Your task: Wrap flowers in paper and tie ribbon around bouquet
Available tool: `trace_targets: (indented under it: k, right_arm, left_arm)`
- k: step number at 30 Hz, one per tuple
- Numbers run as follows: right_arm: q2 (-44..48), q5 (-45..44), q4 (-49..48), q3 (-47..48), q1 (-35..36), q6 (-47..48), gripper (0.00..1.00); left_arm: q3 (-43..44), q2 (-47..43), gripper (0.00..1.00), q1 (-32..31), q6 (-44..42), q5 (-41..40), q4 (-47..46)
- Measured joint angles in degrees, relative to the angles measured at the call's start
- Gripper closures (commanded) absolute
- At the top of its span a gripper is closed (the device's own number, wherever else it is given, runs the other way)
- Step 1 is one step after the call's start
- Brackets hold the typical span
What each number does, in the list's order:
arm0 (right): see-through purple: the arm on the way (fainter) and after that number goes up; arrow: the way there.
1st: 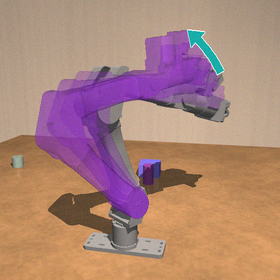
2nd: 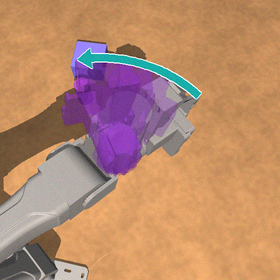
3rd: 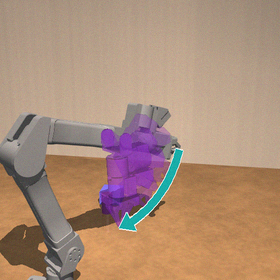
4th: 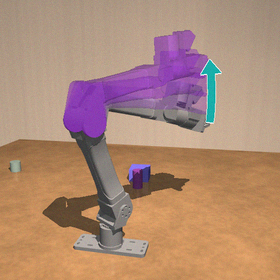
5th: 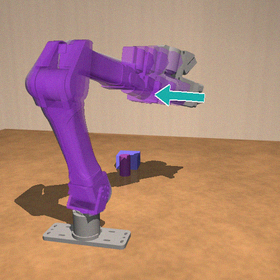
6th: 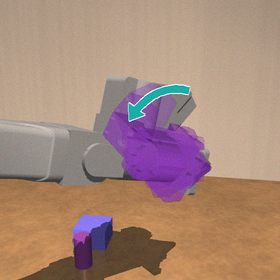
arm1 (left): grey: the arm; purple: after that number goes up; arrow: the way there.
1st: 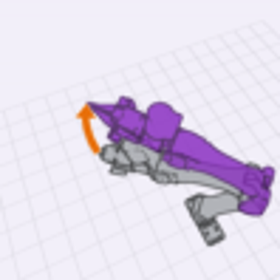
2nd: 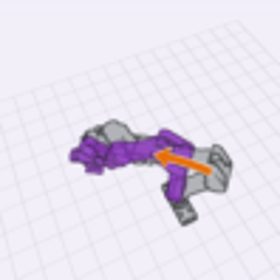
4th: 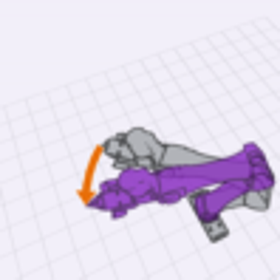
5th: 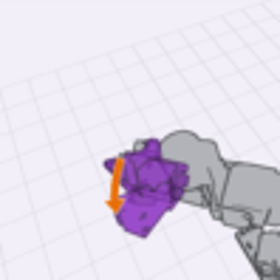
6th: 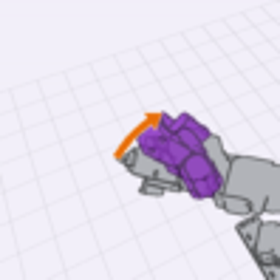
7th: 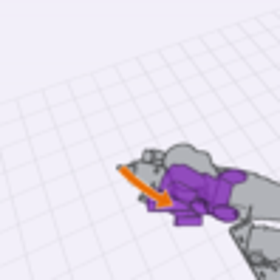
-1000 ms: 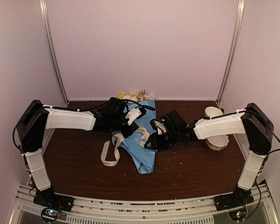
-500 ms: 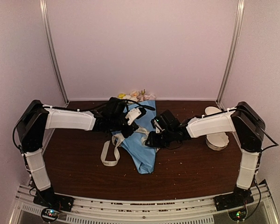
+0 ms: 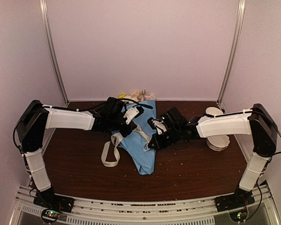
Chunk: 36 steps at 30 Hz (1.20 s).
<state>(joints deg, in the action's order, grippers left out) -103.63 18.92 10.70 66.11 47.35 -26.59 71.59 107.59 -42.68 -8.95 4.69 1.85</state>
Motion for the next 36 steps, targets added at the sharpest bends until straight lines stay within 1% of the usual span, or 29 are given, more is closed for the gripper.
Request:
trace_targets:
  k: [3, 7, 11, 16, 17, 18, 20, 21, 26, 28, 30, 32, 35, 36]
  right_arm:
    - [6.4, 6.3, 2.6, -0.8, 1.3, 6.3, 1.0]
    - [12.0, 10.7, 7.3, -1.0, 0.9, 12.6, 1.0]
    - [11.7, 13.4, 12.0, -1.3, -0.3, 15.0, 1.0]
    - [11.0, 15.2, 15.5, -1.2, -4.3, 13.9, 1.0]
    - [11.0, 14.8, 16.1, -1.2, -5.2, 13.2, 0.98]
    - [11.1, 13.3, 16.8, -1.2, -6.6, 12.6, 0.92]
    - [11.1, 9.0, 17.6, -1.3, -8.7, 11.1, 0.85]
    - [11.5, 5.6, 19.2, -1.6, -9.7, 10.4, 0.82]
    - [13.5, -17.1, 27.8, -2.8, -12.9, 8.0, 0.7]
    - [14.1, -20.9, 29.0, -2.8, -13.0, 7.9, 0.63]
    - [14.8, -21.1, 28.8, -2.8, -12.6, 8.1, 0.56]
    - [15.6, -17.6, 26.3, -3.8, -11.1, 8.7, 0.52]
    - [15.6, -9.7, 21.7, -5.0, -7.5, 8.8, 0.53]
    - [15.5, -7.5, 20.2, -5.1, -6.1, 8.8, 0.56]
  left_arm:
    - [-0.8, 0.0, 1.0, 0.3, 0.2, 1.4, -0.2]
    - [-1.2, -0.3, 1.0, -2.2, 0.3, 4.1, -0.4]
    - [-1.2, -1.1, 1.0, -2.4, 0.3, 5.4, -0.4]
    - [-1.2, -1.2, 1.0, -2.3, 0.4, 5.2, -0.1]
    - [-1.2, -1.2, 1.0, -2.3, 0.4, 5.2, -0.1]
    - [-1.2, -1.2, 1.0, -2.2, 0.4, 5.1, -0.1]
    - [-1.4, -1.2, 1.0, -2.2, 0.4, 4.7, -0.4]
    - [-1.6, -1.2, 1.0, -2.0, 0.4, 3.7, -0.4]
    - [-2.3, -1.2, 1.0, 0.9, 0.4, 1.1, -0.3]
    - [-2.3, -1.2, 1.0, 1.4, 0.4, 0.6, -0.3]
    - [-2.4, -1.2, 1.0, 1.4, 0.4, 0.4, -0.3]
    - [-2.4, -1.2, 1.0, 1.3, 0.5, 0.3, -0.3]
    - [-2.4, -1.2, 1.0, 1.2, 0.5, 0.3, -0.3]
    - [-2.5, -1.2, 1.0, 1.2, 0.5, 0.3, -0.3]
